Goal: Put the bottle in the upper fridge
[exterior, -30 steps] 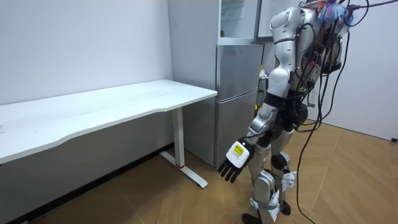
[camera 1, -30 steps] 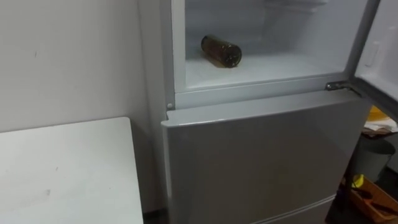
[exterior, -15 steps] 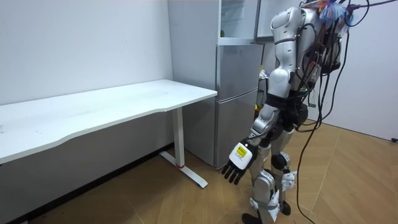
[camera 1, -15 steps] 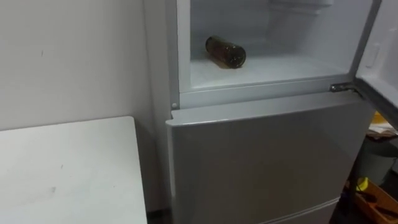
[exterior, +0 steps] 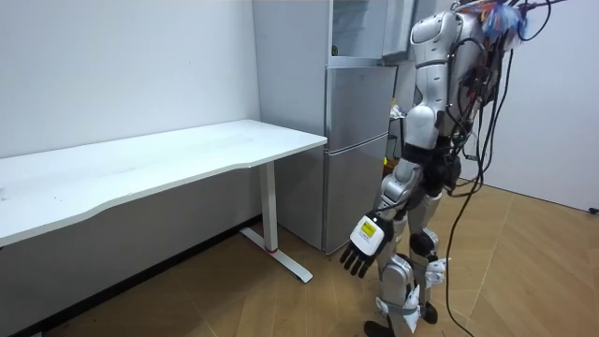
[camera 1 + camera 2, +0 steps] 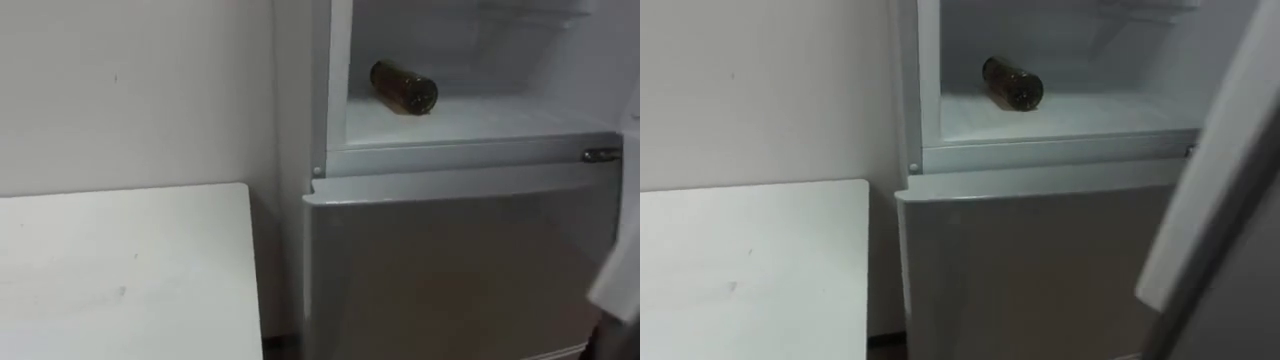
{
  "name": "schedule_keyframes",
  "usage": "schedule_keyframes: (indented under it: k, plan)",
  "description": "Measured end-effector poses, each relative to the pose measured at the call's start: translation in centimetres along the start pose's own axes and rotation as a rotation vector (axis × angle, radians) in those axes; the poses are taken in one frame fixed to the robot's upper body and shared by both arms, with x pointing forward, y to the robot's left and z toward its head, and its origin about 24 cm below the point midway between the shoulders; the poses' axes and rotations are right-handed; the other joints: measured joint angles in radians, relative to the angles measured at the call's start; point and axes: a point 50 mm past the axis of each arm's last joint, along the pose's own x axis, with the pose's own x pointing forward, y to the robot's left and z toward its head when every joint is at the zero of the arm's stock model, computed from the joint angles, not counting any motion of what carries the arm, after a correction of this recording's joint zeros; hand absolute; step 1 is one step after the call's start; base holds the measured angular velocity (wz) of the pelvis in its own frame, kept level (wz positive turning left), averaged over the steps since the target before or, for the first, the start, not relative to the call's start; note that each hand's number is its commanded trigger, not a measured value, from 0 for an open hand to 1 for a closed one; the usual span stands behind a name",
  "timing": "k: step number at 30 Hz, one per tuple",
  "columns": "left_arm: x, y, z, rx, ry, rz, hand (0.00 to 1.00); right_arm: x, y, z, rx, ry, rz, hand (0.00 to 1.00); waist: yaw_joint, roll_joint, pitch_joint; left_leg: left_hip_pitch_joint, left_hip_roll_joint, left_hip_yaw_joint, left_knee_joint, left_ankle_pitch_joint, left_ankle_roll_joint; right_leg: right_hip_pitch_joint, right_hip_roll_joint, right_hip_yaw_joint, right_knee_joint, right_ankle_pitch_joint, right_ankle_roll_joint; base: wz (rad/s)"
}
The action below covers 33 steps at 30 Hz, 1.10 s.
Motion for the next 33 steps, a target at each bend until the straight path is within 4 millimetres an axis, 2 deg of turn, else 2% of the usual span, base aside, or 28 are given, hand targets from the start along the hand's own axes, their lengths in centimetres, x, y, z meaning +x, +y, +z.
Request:
schedule_keyframes:
  k: [2,6,9,15,21,27,33]
  plan:
    - [0.1,0.0,0.4,0.02,-0.01,-0.003,0.0,-0.2,1.1,0.1,0.036,-0.013,0.076,0.0,0.013,0.0,0.0012,0.006,0.001,-0.003,-0.003,-0.001,-0.001,0.009,0.002,-0.002,-0.005,0.001,-0.001,0.07]
    - [0.1,-0.2,0.6,0.058,-0.008,-0.013,0.0,-1.2,2.7,-0.8,0.049,0.035,0.241,0.0,0.024,0.001,0.0033,0.01,0.0,-0.013,-0.008,-0.003,-0.003,0.027,0.0,-0.016,-0.018,0.002,0.0,0.1]
    - [0.1,-0.2,0.6,0.059,-0.004,-0.011,0.0,-1.6,3.3,-1.1,0.065,0.058,0.317,0.0,0.032,0.003,0.0037,0.005,0.0,-0.018,-0.011,-0.003,-0.003,0.028,0.0,-0.023,-0.03,0.003,0.0,0.05]
    - [0.3,-0.2,1.1,0.068,-0.015,-0.012,0.0,-1.8,3.8,-1.2,0.084,0.057,0.367,0.0,0.046,0.006,0.0063,-0.006,0.0,-0.03,-0.013,-0.005,-0.005,0.027,-0.001,-0.041,-0.036,0.003,0.0,0.07]
    - [0.4,-0.2,1.6,0.07,-0.019,-0.012,0.0,-2.2,4.3,-1.4,0.102,0.071,0.438,0.0,0.048,0.008,0.0051,-0.013,0.002,-0.039,-0.015,-0.005,-0.006,0.028,-0.001,-0.056,-0.042,0.003,0.0,0.05]
    - [0.3,-0.4,1.6,0.087,-0.012,-0.02,0.0,-3.2,5.1,-2.5,0.151,0.142,0.478,0.0,0.054,0.005,0.0056,-0.01,0.001,-0.04,-0.014,-0.005,-0.006,0.033,-0.002,-0.058,-0.041,0.004,-0.001,0.0]
    - [0.4,-0.4,1.7,0.09,-0.011,-0.019,0.0,-2.5,5.2,-4.9,0.142,0.23,0.472,0.0,0.069,0.003,0.0091,-0.005,0.0,-0.067,-0.01,-0.005,-0.006,0.046,-0.003,-0.07,-0.042,0.005,-0.002,0.07]
